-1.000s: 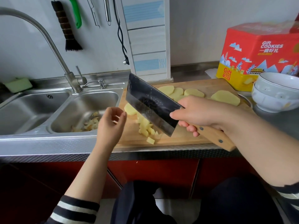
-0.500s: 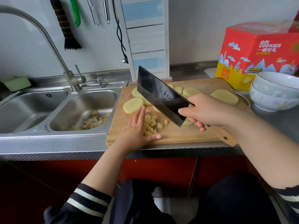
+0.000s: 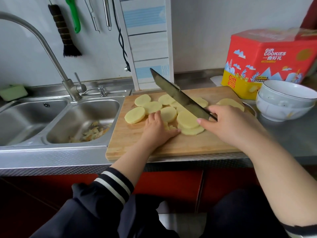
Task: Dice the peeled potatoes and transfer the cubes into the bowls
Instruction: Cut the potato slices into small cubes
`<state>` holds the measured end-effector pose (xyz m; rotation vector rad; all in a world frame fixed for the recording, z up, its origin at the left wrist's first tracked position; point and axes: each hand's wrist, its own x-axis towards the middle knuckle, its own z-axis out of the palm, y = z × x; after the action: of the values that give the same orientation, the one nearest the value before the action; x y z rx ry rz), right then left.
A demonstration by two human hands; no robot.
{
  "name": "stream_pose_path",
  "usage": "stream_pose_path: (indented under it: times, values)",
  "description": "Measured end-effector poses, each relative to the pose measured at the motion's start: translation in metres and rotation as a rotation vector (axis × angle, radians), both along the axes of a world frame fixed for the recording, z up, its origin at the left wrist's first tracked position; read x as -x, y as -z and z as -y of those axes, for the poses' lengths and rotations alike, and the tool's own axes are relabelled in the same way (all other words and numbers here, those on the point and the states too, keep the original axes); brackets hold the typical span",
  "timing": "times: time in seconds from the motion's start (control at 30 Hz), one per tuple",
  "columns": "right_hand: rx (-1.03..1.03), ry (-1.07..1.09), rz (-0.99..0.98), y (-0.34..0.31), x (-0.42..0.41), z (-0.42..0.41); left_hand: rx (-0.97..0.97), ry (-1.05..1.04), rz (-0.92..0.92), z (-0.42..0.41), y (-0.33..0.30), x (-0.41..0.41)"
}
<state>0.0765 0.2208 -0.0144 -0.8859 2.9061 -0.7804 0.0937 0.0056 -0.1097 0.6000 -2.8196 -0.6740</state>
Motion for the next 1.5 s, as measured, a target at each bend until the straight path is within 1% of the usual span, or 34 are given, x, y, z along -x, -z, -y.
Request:
stream_pose_path:
  times: [0.13,0.2,0.27,0.37,0.43,0.5,0.53,0.57,0.6,0.63,0.67,0.7,0.73,0.77,0.8,0.87,0.9,0.97,1.0,1.03,1.13,1.2,1.33,1.43,1.5]
  values:
    - [0.043,0.026,-0.05,0.01,-0.003,0.003,0.04,-0.038,-0.038,-0.008,-0.002,0.009]
    - [0.051,0.019,-0.062,0.014,-0.007,0.004,0.029,-0.03,-0.042,-0.007,-0.003,0.009]
    - [0.045,-0.001,-0.089,0.019,-0.01,0.006,-0.045,-0.016,-0.079,-0.003,-0.001,0.006]
    - [-0.009,-0.03,-0.162,0.025,-0.016,0.008,-0.208,0.006,-0.19,0.004,-0.005,-0.002]
    - [-0.037,-0.046,-0.21,0.031,-0.019,0.008,-0.29,-0.019,-0.196,0.007,-0.012,-0.011]
    - [-0.041,-0.048,-0.23,0.037,-0.022,0.008,-0.283,-0.112,-0.21,0.013,-0.021,-0.022]
    - [-0.037,-0.044,-0.233,0.039,-0.023,0.008,-0.266,-0.169,-0.259,0.02,-0.022,-0.028]
    - [-0.033,-0.04,-0.232,0.042,-0.024,0.008,-0.268,-0.217,-0.35,0.026,-0.022,-0.032]
    - [-0.033,-0.038,-0.231,0.044,-0.024,0.009,-0.328,-0.274,-0.498,0.033,-0.021,-0.036]
    - [-0.038,-0.033,-0.227,0.045,-0.024,0.01,-0.415,-0.339,-0.684,0.038,-0.023,-0.04]
    - [-0.043,-0.027,-0.219,0.047,-0.024,0.01,-0.448,-0.389,-0.877,0.045,-0.024,-0.045]
    - [-0.048,-0.018,-0.207,0.049,-0.023,0.011,-0.418,-0.398,-1.016,0.05,-0.028,-0.05]
    - [-0.054,-0.009,-0.196,0.05,-0.022,0.011,-0.34,-0.343,-1.078,0.052,-0.031,-0.054]
    - [-0.06,0.003,-0.189,0.051,-0.021,0.012,-0.239,-0.218,-1.071,0.052,-0.037,-0.057]
    - [-0.066,0.016,-0.185,0.052,-0.02,0.013,-0.132,-0.059,-0.989,0.05,-0.042,-0.058]
    - [-0.079,0.036,-0.208,0.052,-0.019,0.014,0.063,0.236,-0.67,0.042,-0.054,-0.055]
    - [-0.089,0.038,-0.226,0.052,-0.02,0.016,0.141,0.337,-0.519,0.039,-0.056,-0.052]
    - [-0.094,0.056,-0.233,0.053,-0.019,0.016,0.207,0.452,-0.294,0.032,-0.056,-0.037]
    - [-0.093,0.068,-0.224,0.053,-0.02,0.016,0.2,0.469,-0.232,0.03,-0.054,-0.03]
    - [-0.09,0.085,-0.218,0.054,-0.021,0.017,0.189,0.478,-0.21,0.028,-0.052,-0.025]
    - [-0.092,0.139,-0.235,0.057,-0.021,0.014,0.143,0.494,-0.247,0.026,-0.046,-0.014]
    - [-0.096,0.178,-0.233,0.059,-0.018,0.012,0.163,0.477,-0.262,0.026,-0.043,-0.01]
    - [-0.103,0.266,-0.18,0.059,-0.01,0.005,0.207,0.388,-0.293,0.03,-0.03,-0.009]
    - [-0.062,0.309,-0.127,0.058,-0.008,-0.001,0.215,0.368,-0.271,0.035,-0.018,-0.012]
    - [-0.014,0.328,-0.102,0.056,-0.007,-0.006,0.158,0.291,-0.337,0.043,-0.018,-0.014]
